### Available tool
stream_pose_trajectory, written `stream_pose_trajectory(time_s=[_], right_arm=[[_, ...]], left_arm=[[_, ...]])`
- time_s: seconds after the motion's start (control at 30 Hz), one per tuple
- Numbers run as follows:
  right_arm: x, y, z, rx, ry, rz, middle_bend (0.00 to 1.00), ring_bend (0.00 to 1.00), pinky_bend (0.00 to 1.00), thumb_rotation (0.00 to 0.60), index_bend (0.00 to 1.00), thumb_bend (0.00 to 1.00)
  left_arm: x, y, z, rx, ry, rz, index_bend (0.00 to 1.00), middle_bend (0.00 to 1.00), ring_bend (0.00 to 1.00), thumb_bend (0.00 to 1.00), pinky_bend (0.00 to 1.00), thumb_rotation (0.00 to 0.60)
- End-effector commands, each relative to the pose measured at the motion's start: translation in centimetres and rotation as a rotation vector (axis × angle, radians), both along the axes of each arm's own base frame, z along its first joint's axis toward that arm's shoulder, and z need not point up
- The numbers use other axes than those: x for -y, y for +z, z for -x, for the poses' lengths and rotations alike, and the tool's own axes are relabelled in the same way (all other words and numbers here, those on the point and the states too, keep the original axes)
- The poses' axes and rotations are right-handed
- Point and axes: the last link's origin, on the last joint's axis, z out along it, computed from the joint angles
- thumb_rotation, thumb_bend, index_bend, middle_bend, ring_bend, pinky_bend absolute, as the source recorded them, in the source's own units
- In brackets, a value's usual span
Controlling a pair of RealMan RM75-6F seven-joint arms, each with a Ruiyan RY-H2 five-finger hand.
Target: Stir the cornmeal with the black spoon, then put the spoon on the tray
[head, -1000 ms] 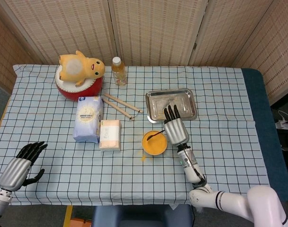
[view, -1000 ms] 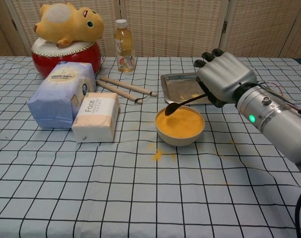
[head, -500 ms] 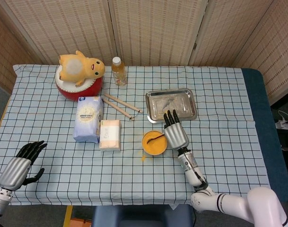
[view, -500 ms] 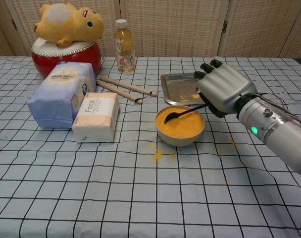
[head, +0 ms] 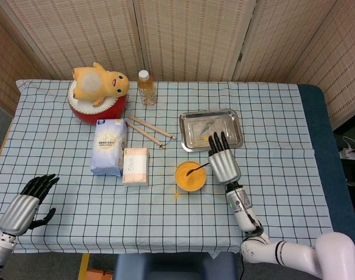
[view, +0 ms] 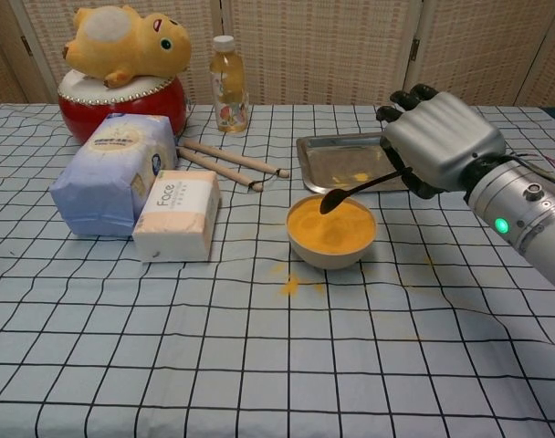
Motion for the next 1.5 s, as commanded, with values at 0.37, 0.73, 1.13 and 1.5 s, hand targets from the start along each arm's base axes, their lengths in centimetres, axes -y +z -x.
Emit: stream_pose_trajectory(time_s=[0.37, 0.73, 1.13, 1.5], right_arm=[[4.6, -1.7, 0.1, 0.038, -0.066, 0.08, 0.13, 0.0, 0.08, 0.6, 0.84, 0.41], [9.9, -3.4, -0.3, 0.032, -0.244, 0.114, 0.13, 0.0, 0.08, 0.6, 0.82, 0.41], [11.4, -4.6, 0.1, 0.049, -0.358, 0.073, 0.12, 0.0, 0.07, 0.6, 0.25, 0.41], [12.0, -2.1, 0.3, 0.129, -0.334, 0.13, 0.04, 0.0, 0.03, 0.6, 0.0, 0.41]], left_arm=[[-0.1, -0.1, 0.2, -0.005, 0.006, 0.009, 0.0, 0.01, 0.0, 0.42, 0.06, 0.6], [-0.5, -0.3, 0.4, -0.014, 0.021, 0.016, 0.0, 0.01, 0.0, 0.42, 0.06, 0.6], [-0.9, -0.2, 0.6, -0.013, 0.033, 0.015, 0.0, 0.01, 0.0, 0.42, 0.06, 0.6], [-0.7, -0.2, 0.4, -0.008, 0.02, 0.018, 0.0, 0.01, 0.0, 0.42, 0.06, 0.6]])
